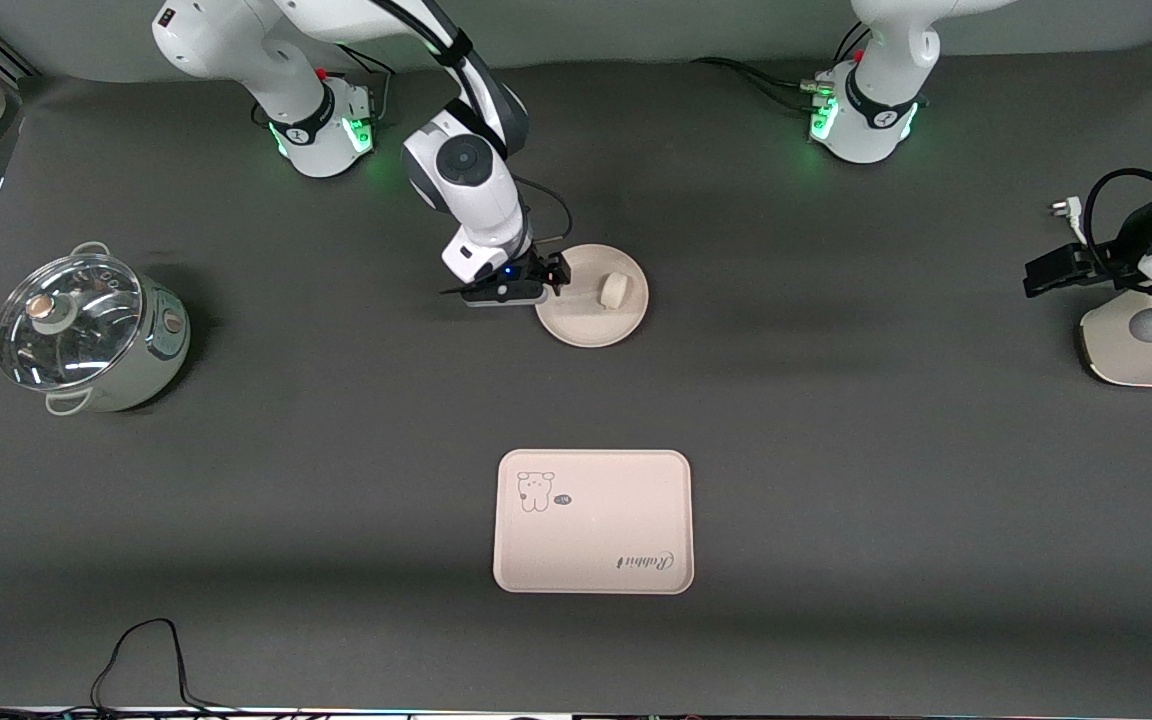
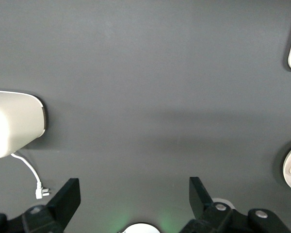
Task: Place bun in plate and plate on tray
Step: 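Lower the right gripper to the plate rim, then close the right gripper on the plate rim and lift it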
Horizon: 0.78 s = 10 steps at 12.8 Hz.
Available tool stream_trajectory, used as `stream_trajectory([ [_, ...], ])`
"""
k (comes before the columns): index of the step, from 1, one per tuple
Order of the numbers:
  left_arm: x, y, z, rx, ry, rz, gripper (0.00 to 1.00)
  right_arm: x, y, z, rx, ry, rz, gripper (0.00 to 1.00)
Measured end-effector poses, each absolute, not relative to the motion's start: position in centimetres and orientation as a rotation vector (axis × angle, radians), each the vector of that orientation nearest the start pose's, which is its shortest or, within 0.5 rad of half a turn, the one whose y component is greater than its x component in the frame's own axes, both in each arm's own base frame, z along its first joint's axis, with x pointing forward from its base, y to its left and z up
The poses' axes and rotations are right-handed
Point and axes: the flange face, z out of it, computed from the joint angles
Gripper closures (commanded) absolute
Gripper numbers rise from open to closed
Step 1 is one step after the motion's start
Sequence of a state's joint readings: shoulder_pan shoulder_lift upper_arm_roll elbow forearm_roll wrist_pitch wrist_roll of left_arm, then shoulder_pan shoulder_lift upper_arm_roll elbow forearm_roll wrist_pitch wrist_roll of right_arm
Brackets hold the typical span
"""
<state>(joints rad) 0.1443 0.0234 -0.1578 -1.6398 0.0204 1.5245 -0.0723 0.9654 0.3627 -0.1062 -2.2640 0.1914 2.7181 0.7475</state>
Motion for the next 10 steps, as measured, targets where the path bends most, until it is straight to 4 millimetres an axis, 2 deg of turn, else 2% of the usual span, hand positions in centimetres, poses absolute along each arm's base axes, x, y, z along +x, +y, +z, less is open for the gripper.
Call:
stream_trajectory([
  [3, 54.9, -1.0, 57.7, -3.108, -0.074, 0.214, 0.0, 35.9, 41.1, 19.0, -3.034, 0.1, -0.037, 0.0],
  [7, 54.7, -1.9, 57.5, -3.106, -0.051, 0.218, 0.0, 35.8, 41.3, 18.8, -3.022, 0.113, -0.045, 0.0],
  [9, 54.6, -2.7, 56.8, -3.103, -0.026, 0.236, 0.0, 35.8, 41.2, 18.3, -3.021, 0.116, -0.052, 0.05],
  [10, 54.6, -3.0, 56.6, -3.101, -0.018, 0.24, 0.0, 35.8, 41.1, 18.0, -3.025, 0.117, -0.05, 0.14],
])
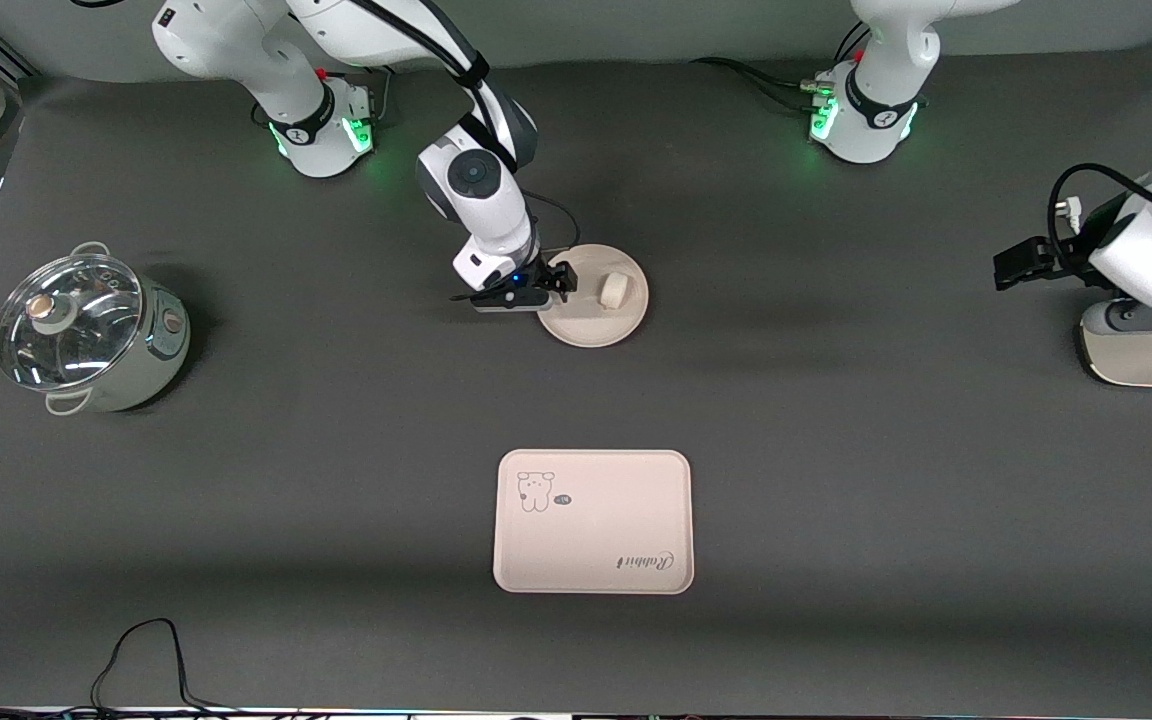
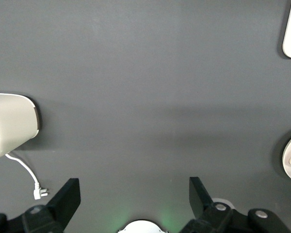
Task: Place bun in plate and plate on tray
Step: 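Close the right gripper on the plate rim and lift it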
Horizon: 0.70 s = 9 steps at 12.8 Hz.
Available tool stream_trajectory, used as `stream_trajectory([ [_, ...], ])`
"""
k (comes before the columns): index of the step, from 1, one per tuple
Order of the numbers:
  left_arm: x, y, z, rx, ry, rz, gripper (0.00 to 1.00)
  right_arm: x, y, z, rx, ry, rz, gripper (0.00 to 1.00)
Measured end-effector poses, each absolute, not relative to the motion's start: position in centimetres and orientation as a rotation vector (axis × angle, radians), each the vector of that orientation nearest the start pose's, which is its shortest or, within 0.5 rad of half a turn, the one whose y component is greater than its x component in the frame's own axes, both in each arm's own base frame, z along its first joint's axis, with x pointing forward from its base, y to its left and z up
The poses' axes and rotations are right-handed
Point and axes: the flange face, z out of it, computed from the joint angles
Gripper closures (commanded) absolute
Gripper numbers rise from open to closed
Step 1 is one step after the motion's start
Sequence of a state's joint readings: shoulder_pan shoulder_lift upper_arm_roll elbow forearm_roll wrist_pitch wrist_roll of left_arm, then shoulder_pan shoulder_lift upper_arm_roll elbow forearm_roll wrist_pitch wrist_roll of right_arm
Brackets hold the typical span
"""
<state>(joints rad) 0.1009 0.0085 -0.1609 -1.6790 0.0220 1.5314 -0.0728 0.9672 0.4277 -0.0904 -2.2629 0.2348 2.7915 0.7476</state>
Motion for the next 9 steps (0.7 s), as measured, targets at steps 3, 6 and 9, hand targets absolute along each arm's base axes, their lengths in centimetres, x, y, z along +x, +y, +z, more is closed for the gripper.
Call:
stream_trajectory([
  [3, 54.56, -2.85, 56.53, -3.1, -0.022, 0.242, 0.0, 35.77, 41.1, 17.77, -3.028, 0.117, -0.047, 0.54],
  [6, 54.56, -2.77, 56.52, -3.1, -0.025, 0.242, 0.0, 35.79, 41.13, 17.8, -3.027, 0.117, -0.048, 0.68],
  [9, 54.55, -2.77, 56.54, -3.1, -0.025, 0.242, 0.0, 35.83, 41.18, 17.85, -3.026, 0.117, -0.049, 0.84],
])
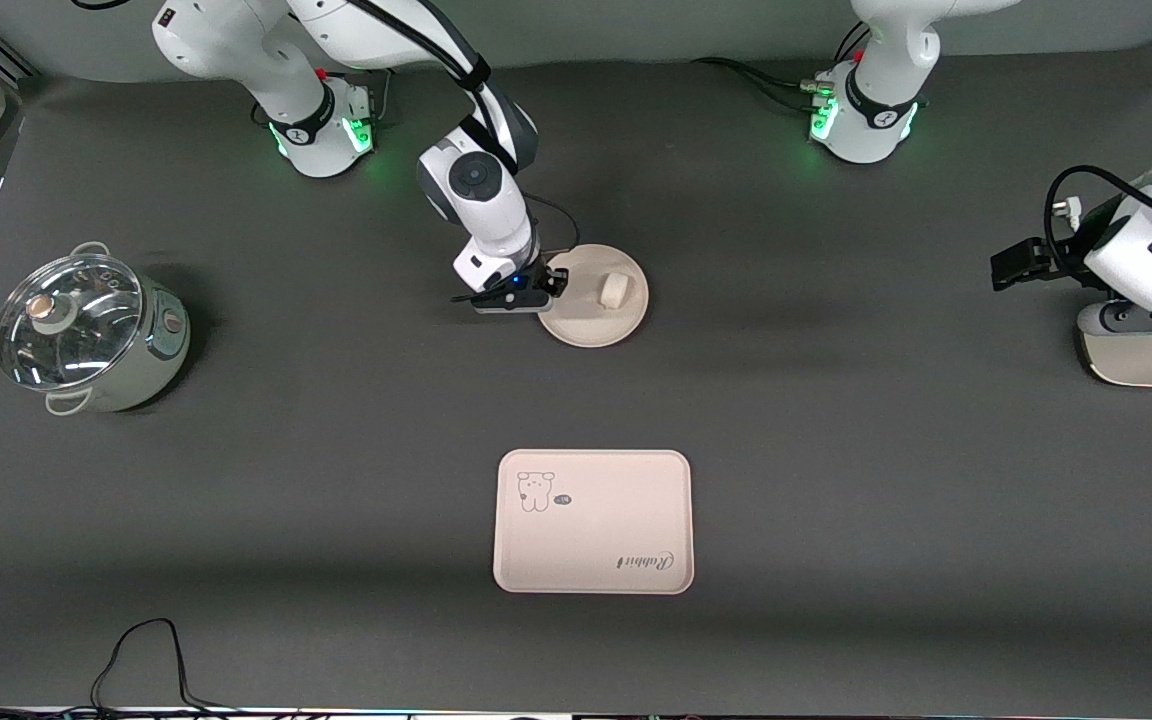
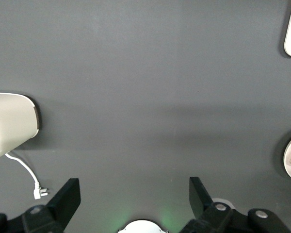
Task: Place bun in plate and plate on tray
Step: 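Close the right gripper on the plate rim and lift it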
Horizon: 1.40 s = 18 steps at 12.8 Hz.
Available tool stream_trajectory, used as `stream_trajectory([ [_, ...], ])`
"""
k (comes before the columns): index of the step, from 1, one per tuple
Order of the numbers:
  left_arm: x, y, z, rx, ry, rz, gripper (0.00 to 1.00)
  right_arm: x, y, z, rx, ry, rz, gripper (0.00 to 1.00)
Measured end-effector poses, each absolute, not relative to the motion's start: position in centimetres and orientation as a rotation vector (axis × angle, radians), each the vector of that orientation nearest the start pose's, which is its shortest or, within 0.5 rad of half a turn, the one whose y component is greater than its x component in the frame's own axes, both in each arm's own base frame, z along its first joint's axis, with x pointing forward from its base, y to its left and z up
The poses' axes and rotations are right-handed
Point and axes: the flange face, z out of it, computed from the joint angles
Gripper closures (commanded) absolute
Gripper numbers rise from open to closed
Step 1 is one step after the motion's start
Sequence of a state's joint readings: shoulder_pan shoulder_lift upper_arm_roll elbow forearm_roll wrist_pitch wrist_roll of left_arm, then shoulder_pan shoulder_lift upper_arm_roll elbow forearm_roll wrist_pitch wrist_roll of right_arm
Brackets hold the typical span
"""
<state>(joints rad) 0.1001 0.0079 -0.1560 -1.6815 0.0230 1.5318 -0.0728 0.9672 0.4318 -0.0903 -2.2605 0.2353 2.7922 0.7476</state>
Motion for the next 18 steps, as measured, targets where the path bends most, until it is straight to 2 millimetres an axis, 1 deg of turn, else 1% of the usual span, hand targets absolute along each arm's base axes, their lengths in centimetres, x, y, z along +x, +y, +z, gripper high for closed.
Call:
stream_trajectory([
  [3, 54.5, -2.8, 56.7, -3.1, -0.025, 0.239, 0.0, 35.8, 41.2, 17.9, -3.025, 0.117, -0.05, 0.94],
  [4, 54.4, -2.7, 56.8, -3.1, -0.026, 0.238, 0.0, 35.9, 41.4, 18.2, -3.017, 0.114, -0.057, 0.97],
  [6, 54.4, -2.7, 56.8, -3.1, -0.027, 0.236, 0.0, 35.9, 41.6, 18.5, -3.01, 0.112, -0.064, 1.0],
  [11, 54.4, -2.7, 56.8, -3.1, -0.027, 0.236, 0.0, 35.9, 41.7, 18.7, -3.006, 0.111, -0.069, 1.0],
  [13, 54.4, -2.7, 56.7, -3.1, -0.027, 0.239, 0.0, 36.2, 41.9, 19.3, -2.993, 0.11, -0.083, 1.0],
  [15, 54.4, -2.7, 56.6, -3.099, -0.027, 0.244, 0.0, 36.5, 42.2, 21.2, -2.976, 0.082, -0.094, 1.0],
  [16, 54.3, -2.7, 56.5, -3.099, -0.027, 0.247, 0.0, 36.7, 42.2, 22.6, -2.97, 0.064, -0.088, 1.0],
  [17, 54.3, -2.7, 56.4, -3.099, -0.027, 0.248, 0.0, 37.1, 42.2, 24.6, -2.96, 0.036, -0.084, 1.0],
  [18, 54.3, -2.7, 56.4, -3.099, -0.027, 0.249, 0.0, 37.6, 41.9, 27.1, -2.947, 0.007, -0.082, 1.0],
])
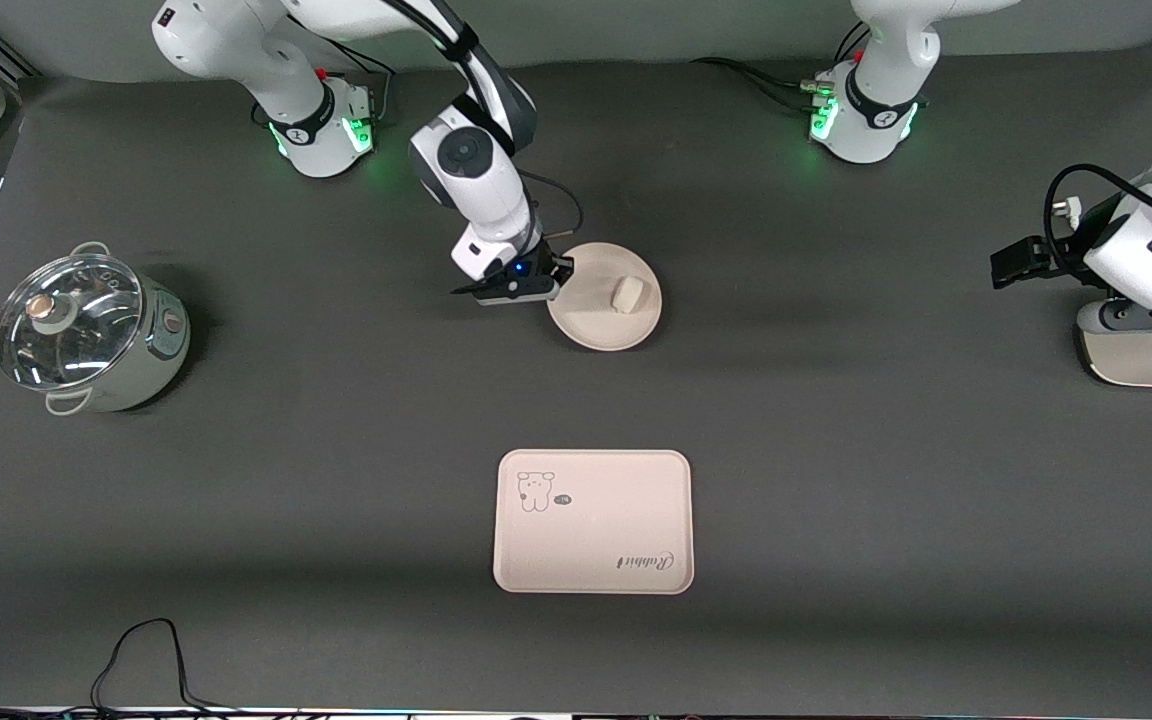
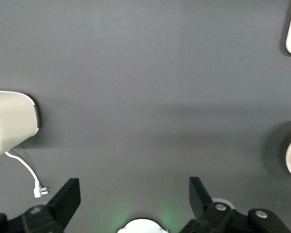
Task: Place bun in plate and plate on tray
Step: 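Close the right gripper on the plate rim and lift it, then carry the plate with the right gripper onto the white tray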
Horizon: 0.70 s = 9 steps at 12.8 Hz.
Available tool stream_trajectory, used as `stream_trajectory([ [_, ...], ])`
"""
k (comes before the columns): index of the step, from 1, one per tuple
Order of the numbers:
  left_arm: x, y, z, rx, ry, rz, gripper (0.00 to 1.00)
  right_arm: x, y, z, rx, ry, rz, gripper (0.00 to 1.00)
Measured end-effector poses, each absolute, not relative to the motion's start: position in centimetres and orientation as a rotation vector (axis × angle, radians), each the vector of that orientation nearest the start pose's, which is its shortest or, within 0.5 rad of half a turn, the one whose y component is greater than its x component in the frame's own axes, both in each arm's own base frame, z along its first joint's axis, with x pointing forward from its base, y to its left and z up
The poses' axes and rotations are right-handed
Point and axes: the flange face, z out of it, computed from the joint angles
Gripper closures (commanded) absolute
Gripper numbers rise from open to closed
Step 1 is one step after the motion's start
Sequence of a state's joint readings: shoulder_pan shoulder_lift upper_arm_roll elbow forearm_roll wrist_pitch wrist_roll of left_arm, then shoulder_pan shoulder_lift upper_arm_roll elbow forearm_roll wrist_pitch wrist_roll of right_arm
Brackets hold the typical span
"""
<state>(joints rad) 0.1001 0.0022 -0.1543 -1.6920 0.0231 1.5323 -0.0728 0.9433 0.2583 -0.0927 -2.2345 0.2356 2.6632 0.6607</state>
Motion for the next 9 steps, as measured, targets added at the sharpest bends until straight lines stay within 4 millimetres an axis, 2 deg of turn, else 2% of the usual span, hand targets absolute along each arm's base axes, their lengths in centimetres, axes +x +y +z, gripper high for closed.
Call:
stream_trajectory([
  [3, 54.4, -2.7, 56.3, -3.099, -0.027, 0.246, 0.0, 38.9, 39.7, 35.5, -2.868, -0.057, -0.084, 1.0],
  [4, 54.4, -2.7, 56.3, -3.099, -0.027, 0.246, 0.0, 39.1, 38.9, 37.4, -2.82, -0.072, -0.077, 1.0],
  [5, 54.4, -2.7, 56.4, -3.099, -0.027, 0.245, 0.0, 39.4, 38.3, 38.5, -2.775, -0.088, -0.068, 1.0],
  [7, 54.4, -2.7, 56.3, -3.099, -0.027, 0.245, 0.0, 40.5, 37.3, 38.3, -2.747, -0.088, -0.06, 1.0],
  [9, 54.4, -2.7, 56.3, -3.099, -0.027, 0.244, 0.0, 42.7, 37.4, 37.1, -2.76, -0.06, -0.066, 1.0],
])
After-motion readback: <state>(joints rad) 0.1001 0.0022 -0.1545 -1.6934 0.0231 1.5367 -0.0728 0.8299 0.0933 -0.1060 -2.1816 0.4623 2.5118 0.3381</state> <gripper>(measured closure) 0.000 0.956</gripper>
